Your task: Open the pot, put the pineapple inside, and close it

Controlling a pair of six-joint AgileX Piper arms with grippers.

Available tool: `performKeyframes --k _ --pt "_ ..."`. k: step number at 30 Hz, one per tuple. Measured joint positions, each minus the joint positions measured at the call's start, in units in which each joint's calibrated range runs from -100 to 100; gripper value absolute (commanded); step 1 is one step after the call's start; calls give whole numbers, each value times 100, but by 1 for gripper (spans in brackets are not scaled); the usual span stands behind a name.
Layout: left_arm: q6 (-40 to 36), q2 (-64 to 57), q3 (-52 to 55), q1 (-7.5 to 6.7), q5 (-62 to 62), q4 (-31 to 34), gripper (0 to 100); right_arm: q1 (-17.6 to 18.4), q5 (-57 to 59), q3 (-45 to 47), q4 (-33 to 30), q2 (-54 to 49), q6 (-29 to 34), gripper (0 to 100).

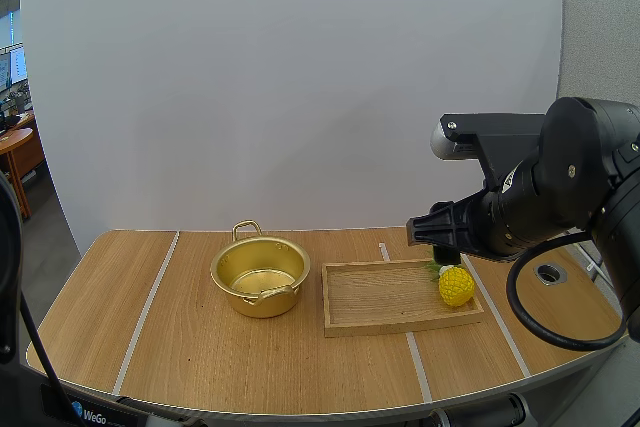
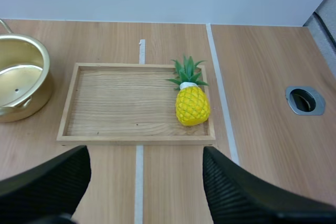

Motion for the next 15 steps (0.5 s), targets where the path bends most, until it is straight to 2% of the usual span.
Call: performKeyframes --k 6,11,15 --pt "-10 0 -3 0 -607 0 0 0 0 0 -327 38 0 100" --pt "-10 0 -3 0 -649 0 0 0 0 0 -776 536 137 100" --pt "-10 0 -3 0 -664 0 0 0 0 0 -887 1039 214 100"
